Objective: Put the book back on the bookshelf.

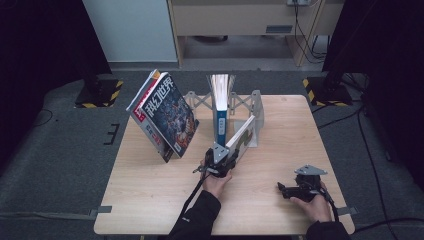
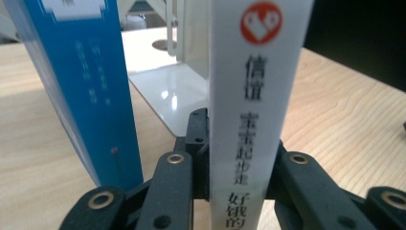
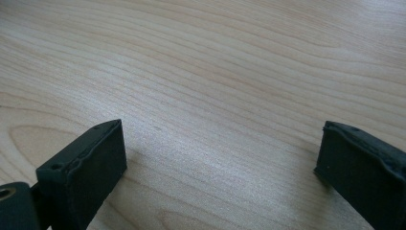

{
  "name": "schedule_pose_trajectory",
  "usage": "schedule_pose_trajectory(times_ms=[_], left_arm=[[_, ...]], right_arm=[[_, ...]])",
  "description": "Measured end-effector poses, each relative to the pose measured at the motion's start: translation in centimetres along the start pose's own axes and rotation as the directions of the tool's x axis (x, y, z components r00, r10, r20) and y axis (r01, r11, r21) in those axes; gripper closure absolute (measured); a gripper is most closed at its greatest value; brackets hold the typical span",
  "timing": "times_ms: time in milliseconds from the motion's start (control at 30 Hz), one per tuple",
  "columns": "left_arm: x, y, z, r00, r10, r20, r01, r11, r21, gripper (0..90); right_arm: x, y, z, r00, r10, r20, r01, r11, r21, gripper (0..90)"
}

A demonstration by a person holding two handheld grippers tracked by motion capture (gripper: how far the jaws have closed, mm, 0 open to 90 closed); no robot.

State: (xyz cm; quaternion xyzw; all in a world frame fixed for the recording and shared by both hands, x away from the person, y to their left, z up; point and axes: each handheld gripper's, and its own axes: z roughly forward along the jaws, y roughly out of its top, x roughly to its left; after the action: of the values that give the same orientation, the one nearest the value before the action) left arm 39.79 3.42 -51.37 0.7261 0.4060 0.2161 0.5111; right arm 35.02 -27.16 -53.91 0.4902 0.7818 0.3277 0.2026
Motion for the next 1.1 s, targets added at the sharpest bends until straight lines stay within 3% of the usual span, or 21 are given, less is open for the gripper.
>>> schedule_pose_trajectory(times_ms=[233, 400, 467, 633, 867, 1100], left_arm=[[0.3, -1.0, 0.5, 0.9994, -0.025, 0.022, 0.025, 0.9997, 0.003, 73.0], [0.0, -1.1, 0.6, 0.9993, -0.013, 0.036, 0.013, 0.9999, -0.006, 71.6], [-0.2, -1.2, 0.5, 0.9984, -0.02, 0.052, 0.021, 0.9997, -0.011, 68.7], [-0.4, -1.4, -0.9, 0.9984, 0.009, 0.056, -0.007, 0.9992, -0.038, 63.0], [-0.1, -1.4, -2.6, 0.9976, -0.01, 0.068, 0.015, 0.9976, -0.067, 67.6], [-0.4, -1.3, -2.2, 0.9983, -0.013, 0.057, 0.017, 0.9975, -0.068, 69.4]], right_arm=[[0.0, 0.0, 0.0, 1.0, 0.0, 0.0, 0.0, 1.0, 0.0, 3.3], [0.0, 0.0, 0.0, 1.0, -0.004, -0.004, 0.004, 1.0, 0.001, 3.2], [0.0, 0.0, 0.0, 1.0, -0.004, -0.002, 0.004, 1.0, -0.001, 3.4], [0.0, 0.0, 0.0, 1.0, -0.005, -0.003, 0.005, 1.0, -0.001, 3.3], [0.0, 0.0, 0.0, 0.9999, -0.011, -0.003, 0.011, 0.9999, -0.001, 3.3], [0.0, 0.0, 0.0, 0.9999, -0.009, -0.004, 0.009, 1.0, 0.0, 3.2]])
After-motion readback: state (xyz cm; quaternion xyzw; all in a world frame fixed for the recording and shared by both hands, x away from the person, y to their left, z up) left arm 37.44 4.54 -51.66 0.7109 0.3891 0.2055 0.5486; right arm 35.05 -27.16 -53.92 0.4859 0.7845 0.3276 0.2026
